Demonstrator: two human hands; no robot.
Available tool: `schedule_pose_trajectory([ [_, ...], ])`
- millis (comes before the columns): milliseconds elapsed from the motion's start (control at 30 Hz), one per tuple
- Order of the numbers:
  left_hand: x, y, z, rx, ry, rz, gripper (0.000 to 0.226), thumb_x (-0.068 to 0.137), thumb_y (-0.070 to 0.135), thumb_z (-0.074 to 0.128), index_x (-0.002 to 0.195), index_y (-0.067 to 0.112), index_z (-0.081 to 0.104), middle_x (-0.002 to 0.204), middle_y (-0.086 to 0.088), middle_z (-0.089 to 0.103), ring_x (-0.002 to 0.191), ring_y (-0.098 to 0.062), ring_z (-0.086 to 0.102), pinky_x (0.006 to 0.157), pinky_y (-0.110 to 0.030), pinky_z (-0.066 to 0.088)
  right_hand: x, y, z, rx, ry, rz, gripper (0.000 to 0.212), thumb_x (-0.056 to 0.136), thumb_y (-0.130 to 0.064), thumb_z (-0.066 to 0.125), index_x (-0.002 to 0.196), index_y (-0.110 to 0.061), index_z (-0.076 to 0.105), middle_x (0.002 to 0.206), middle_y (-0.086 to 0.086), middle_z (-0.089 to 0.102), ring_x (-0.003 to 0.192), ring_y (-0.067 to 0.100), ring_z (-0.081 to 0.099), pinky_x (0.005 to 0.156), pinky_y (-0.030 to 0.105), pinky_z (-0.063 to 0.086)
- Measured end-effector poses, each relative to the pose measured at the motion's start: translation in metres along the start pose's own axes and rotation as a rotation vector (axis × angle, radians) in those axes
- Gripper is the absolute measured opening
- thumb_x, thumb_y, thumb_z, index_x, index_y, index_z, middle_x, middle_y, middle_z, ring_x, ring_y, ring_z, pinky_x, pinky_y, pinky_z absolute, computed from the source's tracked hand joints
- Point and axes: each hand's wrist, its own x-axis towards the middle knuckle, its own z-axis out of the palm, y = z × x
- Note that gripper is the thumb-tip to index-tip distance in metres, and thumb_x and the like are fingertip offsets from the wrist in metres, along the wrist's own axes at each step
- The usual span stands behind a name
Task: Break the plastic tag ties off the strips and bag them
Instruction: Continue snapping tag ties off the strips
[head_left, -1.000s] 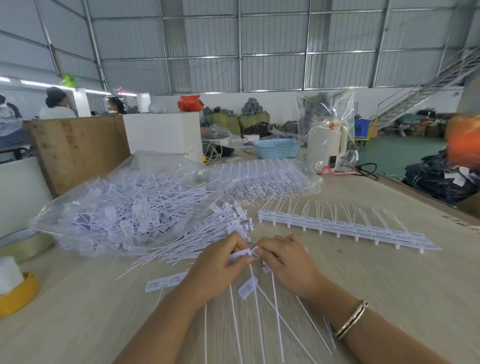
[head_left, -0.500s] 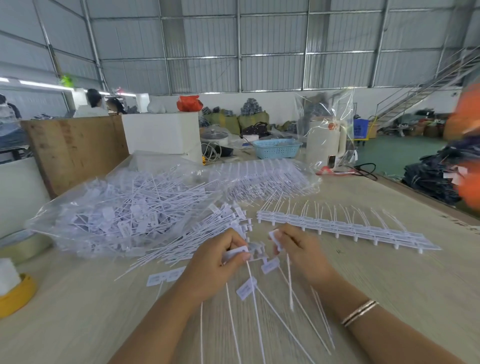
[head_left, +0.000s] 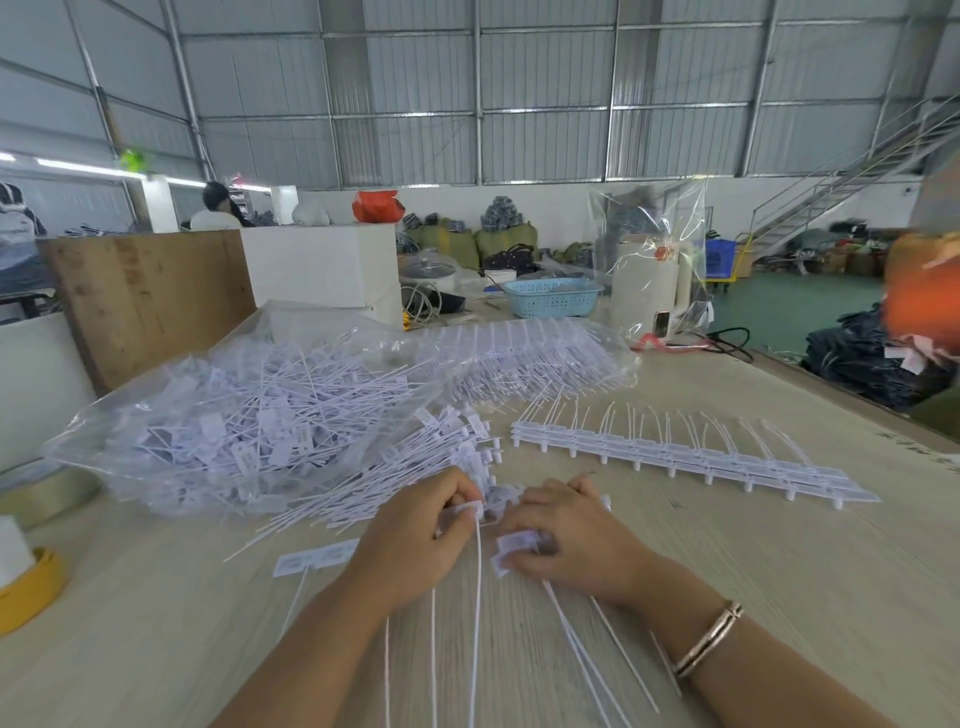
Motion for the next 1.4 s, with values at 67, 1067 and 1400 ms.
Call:
schedule_pose_trajectory([
  [67, 0.000, -0.001, 0.000, -0.008, -0.006, -0.010, 0.016, 0.088, 0.021, 0.052, 0.085, 0.037, 0.055, 0.074, 0.014, 0.055, 0.068, -0.009, 0.053, 0.066, -0.035, 0.045, -0.002, 0.008, -0.003, -0.044, 0.028, 0.034, 0.028, 0.085, -0.051, 0.053, 0.109, -0.040, 0.062, 0.104, -0.014, 0.054, 0.101, 0.007, 0.044, 0.083, 0.028, 0.021],
  [1067, 0.003, 0.005, 0.008, 0.097, -0.081, -0.124, 0.015, 0.091, 0.028, 0.056, 0.078, 0.035, 0.051, 0.071, 0.011, 0.054, 0.064, 0.000, 0.049, 0.063, -0.023, 0.038, 0.002, -0.014, 0.003, 0.291, 0.105, 0.113, 0.021, 0.076, -0.025, 0.066, 0.097, -0.025, 0.062, 0.086, -0.016, 0.063, 0.075, 0.001, 0.053, 0.081, 0.031, 0.041],
  [1400, 0.003, 0.002, 0.005, -0.040, -0.124, -0.107, 0.008, 0.091, 0.030, 0.057, 0.085, 0.025, 0.056, 0.074, 0.011, 0.057, 0.063, 0.003, 0.047, 0.059, -0.012, 0.035, 0.002, -0.013, -0.004, -0.066, 0.285, 0.008, 0.019, 0.079, -0.043, 0.058, 0.082, -0.027, 0.069, 0.071, -0.009, 0.065, 0.066, 0.014, 0.061, 0.070, 0.030, 0.032],
])
